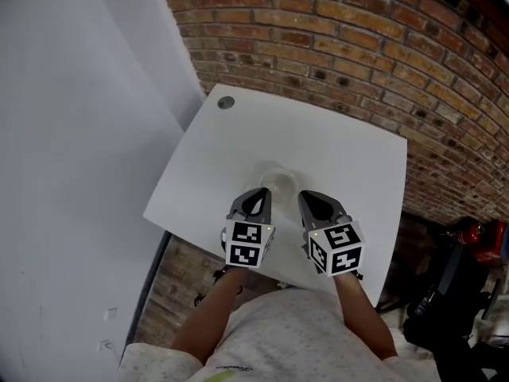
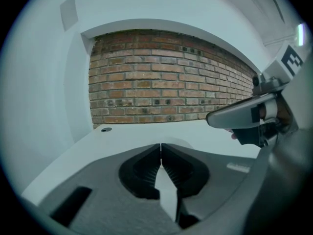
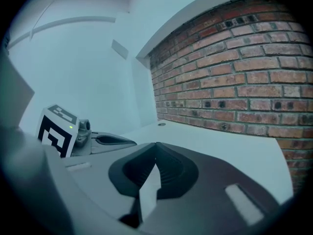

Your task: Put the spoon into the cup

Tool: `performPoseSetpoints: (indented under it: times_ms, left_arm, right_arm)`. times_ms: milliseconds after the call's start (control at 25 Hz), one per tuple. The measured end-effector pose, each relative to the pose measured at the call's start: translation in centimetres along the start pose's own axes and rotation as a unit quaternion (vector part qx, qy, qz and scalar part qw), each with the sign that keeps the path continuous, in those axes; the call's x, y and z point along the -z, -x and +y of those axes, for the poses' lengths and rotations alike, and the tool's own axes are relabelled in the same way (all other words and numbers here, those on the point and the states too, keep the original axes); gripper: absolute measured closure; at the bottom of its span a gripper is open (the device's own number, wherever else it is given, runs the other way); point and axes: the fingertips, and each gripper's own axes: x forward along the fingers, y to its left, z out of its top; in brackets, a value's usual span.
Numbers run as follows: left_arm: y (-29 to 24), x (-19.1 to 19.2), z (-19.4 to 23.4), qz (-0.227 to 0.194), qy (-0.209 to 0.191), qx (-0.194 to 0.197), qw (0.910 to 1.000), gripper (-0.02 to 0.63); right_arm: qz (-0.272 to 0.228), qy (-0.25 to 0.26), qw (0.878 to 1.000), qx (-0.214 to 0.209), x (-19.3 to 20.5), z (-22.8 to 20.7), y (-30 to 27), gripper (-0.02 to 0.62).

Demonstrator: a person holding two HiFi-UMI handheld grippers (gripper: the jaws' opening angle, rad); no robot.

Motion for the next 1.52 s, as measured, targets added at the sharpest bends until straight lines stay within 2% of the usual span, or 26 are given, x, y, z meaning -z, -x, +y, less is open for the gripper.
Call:
performPoseSetpoints:
  times_ms: [600,760,1520]
  left_arm:
    - [-0.8,1.3,0.8,0.017,-0.002,-0.011,0.9998,0.591]
    - [-0.6,1.5,0.8,0.019,-0.006,-0.01,0.9998,0.564]
    - [3.7,0.4,-0.2,-0.015,0.004,-0.011,0.9998,0.555]
  right_arm:
    - [0.015,-0.008,1.0,-0.007,1.1,-0.1,-1.2,0.591]
    - [0.015,-0.006,1.0,-0.011,1.2,0.4,-1.3,0.59]
    - [-0.002,0.004,1.0,-0.01,1.4,3.0,1.8,0.591]
